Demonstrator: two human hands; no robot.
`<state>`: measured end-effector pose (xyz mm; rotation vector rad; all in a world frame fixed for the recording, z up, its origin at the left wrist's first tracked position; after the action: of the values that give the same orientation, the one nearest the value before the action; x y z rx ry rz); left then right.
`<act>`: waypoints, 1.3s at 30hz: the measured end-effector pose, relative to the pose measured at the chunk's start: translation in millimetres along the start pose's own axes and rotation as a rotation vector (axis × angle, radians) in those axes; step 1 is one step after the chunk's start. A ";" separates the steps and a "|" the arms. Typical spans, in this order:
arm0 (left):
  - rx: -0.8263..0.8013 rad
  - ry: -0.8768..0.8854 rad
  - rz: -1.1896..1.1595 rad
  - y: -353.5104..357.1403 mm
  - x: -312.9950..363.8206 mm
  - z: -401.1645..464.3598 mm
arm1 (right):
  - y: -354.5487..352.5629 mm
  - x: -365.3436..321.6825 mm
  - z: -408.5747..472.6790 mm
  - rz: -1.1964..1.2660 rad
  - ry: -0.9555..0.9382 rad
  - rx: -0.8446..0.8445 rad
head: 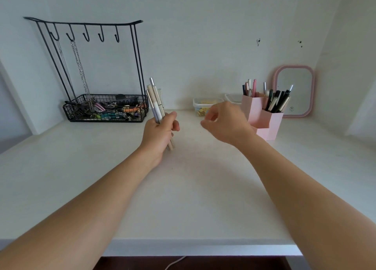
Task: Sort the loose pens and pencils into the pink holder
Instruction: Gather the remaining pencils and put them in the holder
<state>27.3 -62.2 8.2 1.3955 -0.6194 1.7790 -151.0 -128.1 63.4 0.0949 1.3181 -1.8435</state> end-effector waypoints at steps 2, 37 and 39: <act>-0.026 -0.008 -0.030 1.4 -0.6 0.8 | -24.3 13.7 2.3 -0.154 0.050 0.104; -0.222 0.040 -0.007 18.5 26.6 -30.2 | 8.8 25.3 -3.1 0.878 0.151 -0.140; -0.263 0.097 0.027 21.5 31.1 -33.5 | -33.2 18.2 -8.2 0.831 0.043 0.325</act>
<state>-12.5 -40.4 30.4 1.1212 -0.7916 1.7047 -187.9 -129.2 75.3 0.7417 0.7976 -1.3035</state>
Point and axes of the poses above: each hand's wrist, its own z-axis towards the middle knuckle, its own y-axis out of the palm, x = y × z, the point moved 5 cm from there along z, towards the middle knuckle
